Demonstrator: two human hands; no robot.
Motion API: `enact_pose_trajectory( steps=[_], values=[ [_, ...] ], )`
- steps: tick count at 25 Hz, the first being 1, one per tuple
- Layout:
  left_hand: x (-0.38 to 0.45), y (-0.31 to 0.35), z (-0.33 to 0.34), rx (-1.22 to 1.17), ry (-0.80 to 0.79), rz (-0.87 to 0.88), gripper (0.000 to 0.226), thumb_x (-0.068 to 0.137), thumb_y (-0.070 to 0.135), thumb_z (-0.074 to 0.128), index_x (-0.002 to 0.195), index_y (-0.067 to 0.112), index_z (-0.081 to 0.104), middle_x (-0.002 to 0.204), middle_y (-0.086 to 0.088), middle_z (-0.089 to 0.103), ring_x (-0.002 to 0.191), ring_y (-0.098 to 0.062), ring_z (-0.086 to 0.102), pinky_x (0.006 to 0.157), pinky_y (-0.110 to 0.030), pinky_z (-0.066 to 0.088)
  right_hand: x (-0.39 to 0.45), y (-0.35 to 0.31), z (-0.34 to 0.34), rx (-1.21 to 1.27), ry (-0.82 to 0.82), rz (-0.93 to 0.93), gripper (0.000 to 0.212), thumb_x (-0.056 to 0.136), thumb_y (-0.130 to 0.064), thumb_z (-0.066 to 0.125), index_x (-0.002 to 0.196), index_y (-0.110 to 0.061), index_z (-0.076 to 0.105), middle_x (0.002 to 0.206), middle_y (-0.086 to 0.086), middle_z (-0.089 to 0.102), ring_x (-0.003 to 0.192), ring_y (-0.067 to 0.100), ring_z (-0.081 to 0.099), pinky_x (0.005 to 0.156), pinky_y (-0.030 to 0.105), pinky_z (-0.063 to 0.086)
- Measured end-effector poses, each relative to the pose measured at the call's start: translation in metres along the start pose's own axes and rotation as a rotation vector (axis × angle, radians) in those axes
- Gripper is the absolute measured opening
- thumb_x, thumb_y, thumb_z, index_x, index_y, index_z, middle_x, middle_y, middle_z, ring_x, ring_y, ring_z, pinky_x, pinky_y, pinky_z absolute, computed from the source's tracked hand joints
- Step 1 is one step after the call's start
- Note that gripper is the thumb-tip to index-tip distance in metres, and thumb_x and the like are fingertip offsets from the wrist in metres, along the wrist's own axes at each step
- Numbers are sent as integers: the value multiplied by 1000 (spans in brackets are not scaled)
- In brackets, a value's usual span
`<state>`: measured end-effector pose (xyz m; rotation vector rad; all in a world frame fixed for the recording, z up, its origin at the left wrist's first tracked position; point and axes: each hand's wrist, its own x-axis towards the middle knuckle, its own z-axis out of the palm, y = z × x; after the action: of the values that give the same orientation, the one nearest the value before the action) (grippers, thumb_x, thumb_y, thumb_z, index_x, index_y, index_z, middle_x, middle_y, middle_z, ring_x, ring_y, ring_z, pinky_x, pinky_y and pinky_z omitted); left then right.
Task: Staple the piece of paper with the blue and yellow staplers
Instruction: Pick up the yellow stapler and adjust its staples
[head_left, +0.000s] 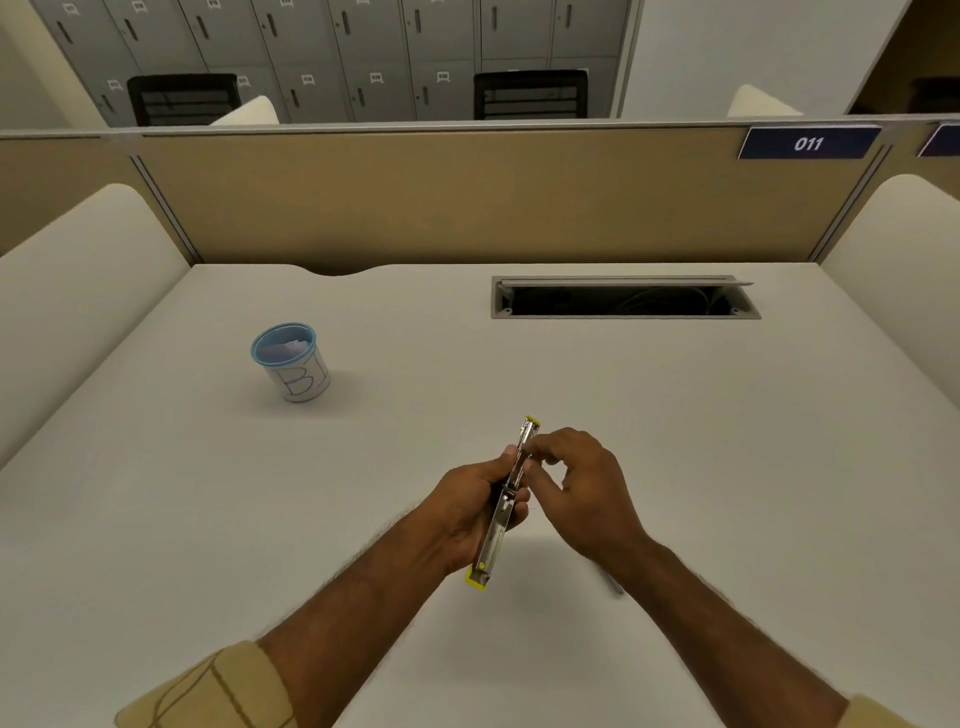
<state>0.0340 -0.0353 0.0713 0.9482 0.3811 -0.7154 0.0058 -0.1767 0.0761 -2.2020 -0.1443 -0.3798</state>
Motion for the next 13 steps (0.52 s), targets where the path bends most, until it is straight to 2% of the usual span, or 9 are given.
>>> enact_pose_trajectory(
  steps=[6, 10, 13],
  values=[
    [4, -11, -1, -200, 37, -76, 27, 95, 23, 59, 96, -1, 71, 73, -7, 67, 48, -13, 58, 43, -23, 52, -12, 2, 1, 65, 26, -49, 13, 79, -12, 70, 86, -23, 67, 88, -16, 65, 91, 5, 55, 70, 8, 35],
    [7, -13, -3, -208, 54, -56, 24, 95, 22, 58, 93, 1, 68, 65, -8, 61, 53, -14, 57, 55, -25, 53, -23, 2, 6, 163, 15, -86, 21, 77, -6, 70, 89, -23, 70, 91, -14, 68, 91, 10, 59, 63, 18, 42],
    [8, -15, -9, -169, 57, -33, 29, 96, 26, 57, 93, -1, 68, 77, -13, 63, 66, -17, 59, 70, -28, 50, -30, 0, 8, 246, -62, -85, 20, 79, -9, 69, 92, -25, 70, 90, -14, 68, 85, 13, 61, 61, 24, 47]
  ],
)
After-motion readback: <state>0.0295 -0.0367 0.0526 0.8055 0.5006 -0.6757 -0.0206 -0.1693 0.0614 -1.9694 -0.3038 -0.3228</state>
